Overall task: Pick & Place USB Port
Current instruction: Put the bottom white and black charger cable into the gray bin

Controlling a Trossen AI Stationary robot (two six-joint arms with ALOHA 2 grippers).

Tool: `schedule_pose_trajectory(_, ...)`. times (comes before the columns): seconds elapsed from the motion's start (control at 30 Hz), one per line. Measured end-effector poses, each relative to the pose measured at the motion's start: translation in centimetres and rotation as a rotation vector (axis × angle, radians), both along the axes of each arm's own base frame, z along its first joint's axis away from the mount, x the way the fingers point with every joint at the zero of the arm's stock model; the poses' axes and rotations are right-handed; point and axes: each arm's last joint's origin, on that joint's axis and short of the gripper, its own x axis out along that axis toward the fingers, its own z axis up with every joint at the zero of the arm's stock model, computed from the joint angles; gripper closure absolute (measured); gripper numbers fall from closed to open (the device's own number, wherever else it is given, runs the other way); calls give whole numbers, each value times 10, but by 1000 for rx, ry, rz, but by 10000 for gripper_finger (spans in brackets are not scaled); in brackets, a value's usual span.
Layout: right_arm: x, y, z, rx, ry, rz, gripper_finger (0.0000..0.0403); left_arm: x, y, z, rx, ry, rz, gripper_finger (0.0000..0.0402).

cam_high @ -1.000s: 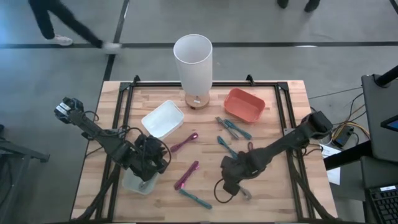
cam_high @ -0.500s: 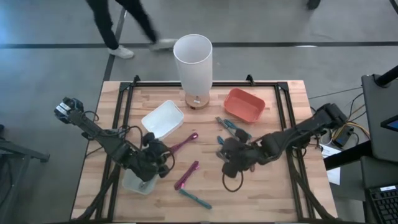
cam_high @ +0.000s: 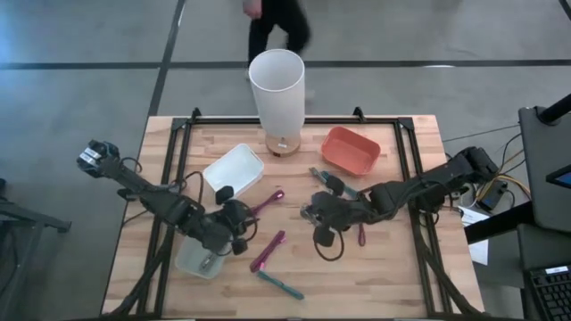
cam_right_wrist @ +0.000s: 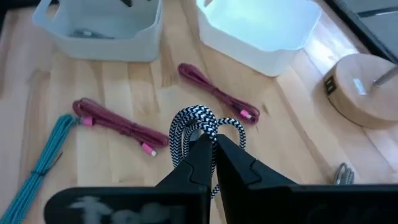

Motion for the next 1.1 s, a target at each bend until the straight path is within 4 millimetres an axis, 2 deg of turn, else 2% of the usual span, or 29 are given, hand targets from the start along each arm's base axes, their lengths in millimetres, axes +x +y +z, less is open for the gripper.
schedule_pose_trajectory(0.17,-11,-11,18,-8,-41,24,394,7,16,0,-2,35,-21,309)
schedule_pose_trajectory(0.23,-16,-13,18,-3,-64,22,394,8,21,0,-12,51,-45,297)
schedule_pose_trajectory(0.4,-25,-17,-3,6,-168,40,394,12,28,-6,-23,40,-70,261)
schedule_pose_trajectory(0.67,-25,-24,-24,27,-475,100,394,26,35,-29,-86,-289,-124,223)
schedule_pose_trajectory(0.87,-21,-28,-36,9,-486,97,394,30,43,-46,-127,-434,-142,222)
schedule_pose_trajectory(1.1,-7,-33,-37,-12,-504,77,394,47,48,-61,-100,-457,-131,223)
